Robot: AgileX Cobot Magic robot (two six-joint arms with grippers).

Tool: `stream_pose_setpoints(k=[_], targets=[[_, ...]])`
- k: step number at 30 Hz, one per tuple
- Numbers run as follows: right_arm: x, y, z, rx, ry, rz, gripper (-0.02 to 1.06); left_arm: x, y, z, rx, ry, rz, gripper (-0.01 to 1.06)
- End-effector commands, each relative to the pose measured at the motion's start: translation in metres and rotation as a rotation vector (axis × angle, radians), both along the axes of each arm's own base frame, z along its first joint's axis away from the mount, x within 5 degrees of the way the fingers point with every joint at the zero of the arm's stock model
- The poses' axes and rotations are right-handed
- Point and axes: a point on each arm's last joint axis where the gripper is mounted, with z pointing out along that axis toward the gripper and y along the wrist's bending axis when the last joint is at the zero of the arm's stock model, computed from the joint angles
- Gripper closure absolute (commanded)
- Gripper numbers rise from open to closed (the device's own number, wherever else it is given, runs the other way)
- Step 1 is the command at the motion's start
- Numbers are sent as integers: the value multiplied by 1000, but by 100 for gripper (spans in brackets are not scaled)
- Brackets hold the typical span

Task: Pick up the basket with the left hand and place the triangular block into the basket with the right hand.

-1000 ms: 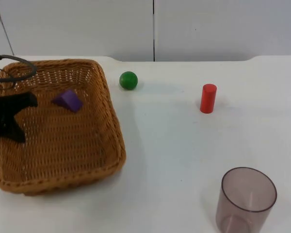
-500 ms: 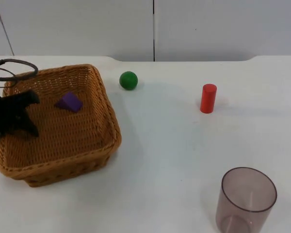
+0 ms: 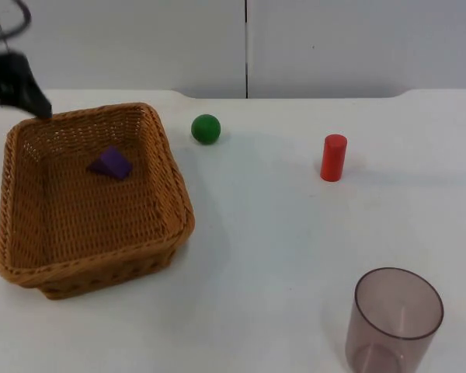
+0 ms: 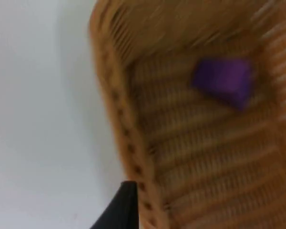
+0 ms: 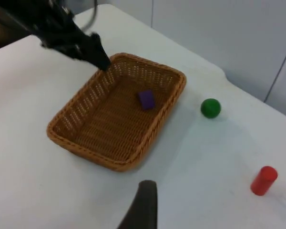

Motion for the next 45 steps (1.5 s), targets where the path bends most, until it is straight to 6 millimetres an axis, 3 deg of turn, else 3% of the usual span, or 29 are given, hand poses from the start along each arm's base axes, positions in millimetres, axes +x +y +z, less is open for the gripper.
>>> stream_pose_setpoints(k=[1,4,7,8,13,14,18,19,26,34,45], targets=[[0,-2,3,3,-36,-4,27,-15,-5,29,1,-36,-48,0],[-5,-8,8,22,-82,-5,27,-41,-10,62,0,-110,-74,0],[-14,-17,10,48,-116,-4,27,-69,-14,77,21,-171,-85,0],[-14,-17,10,48,-116,-4,27,-69,-14,77,21,-171,-85,0],[-32,-34,0,66,-134,-5,27,-123,-20,87,54,-250,-95,0],[-32,-34,0,66,-134,-5,27,-123,-20,87,54,-250,-95,0],[-47,-48,-18,68,-136,-5,27,-167,-28,98,68,-329,-131,0],[-47,-48,-18,68,-136,-5,27,-167,-28,98,68,-329,-131,0],[-67,-67,-38,90,-151,-6,27,-219,-37,105,97,-440,-177,0],[-91,-90,-47,122,-144,-12,27,-270,-45,85,90,-575,-174,0],[-114,-114,-56,89,-142,-16,27,-312,-52,90,78,-723,-154,0]])
